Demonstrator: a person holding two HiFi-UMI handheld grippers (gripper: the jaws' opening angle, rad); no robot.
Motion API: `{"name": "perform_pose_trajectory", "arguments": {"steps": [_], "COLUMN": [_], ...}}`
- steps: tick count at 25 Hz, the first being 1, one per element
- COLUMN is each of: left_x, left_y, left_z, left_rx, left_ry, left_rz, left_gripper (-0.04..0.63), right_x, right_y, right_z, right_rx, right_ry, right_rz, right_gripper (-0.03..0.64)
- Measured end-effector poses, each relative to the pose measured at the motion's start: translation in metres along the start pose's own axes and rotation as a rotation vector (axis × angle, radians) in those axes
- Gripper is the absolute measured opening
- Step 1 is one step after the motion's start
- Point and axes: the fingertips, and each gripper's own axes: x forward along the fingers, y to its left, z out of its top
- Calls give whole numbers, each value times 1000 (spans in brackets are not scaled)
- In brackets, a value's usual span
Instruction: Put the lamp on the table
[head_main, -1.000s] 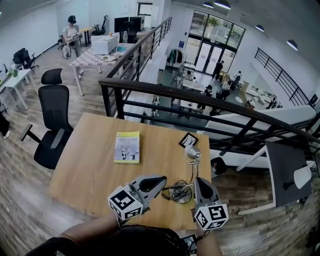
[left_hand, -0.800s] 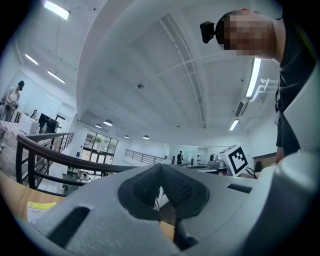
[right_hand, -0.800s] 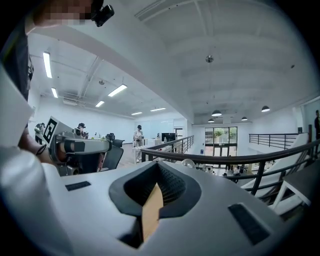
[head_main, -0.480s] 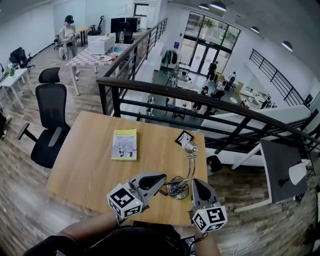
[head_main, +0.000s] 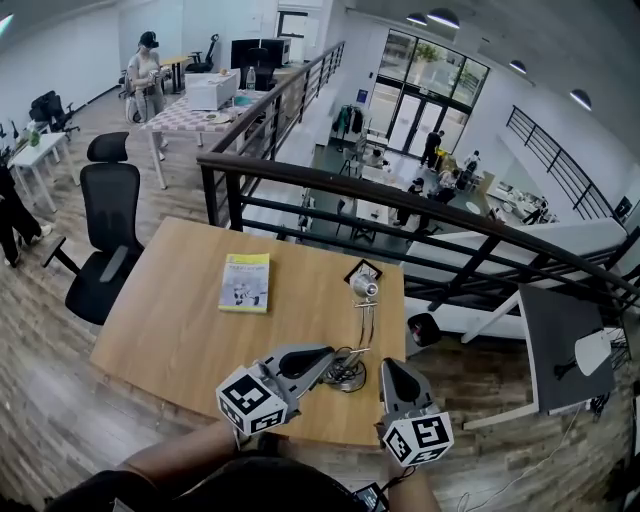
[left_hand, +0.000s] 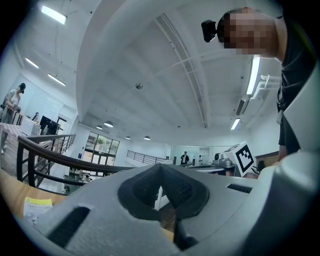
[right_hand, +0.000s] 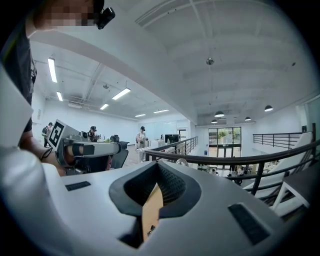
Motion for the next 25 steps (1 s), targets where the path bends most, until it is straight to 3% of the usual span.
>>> {"name": "perform_pose_trajectory", "arguments": {"steps": [11,25], "left_x": [10,-40], "left_y": [-87,-177], "left_z": [-16,-30], "left_rx": [22,37], "left_ry": [-13,-21], "left_rz": [43,141], "left_gripper": [8,9], "right_x": [-83,-169], "right_y": [-5,35], "right_z": [-14,-26], "right_rx": [-12,-15], "right_ry": [-4,-23], "right_rz": [59,157], "right_gripper": [15,15]}}
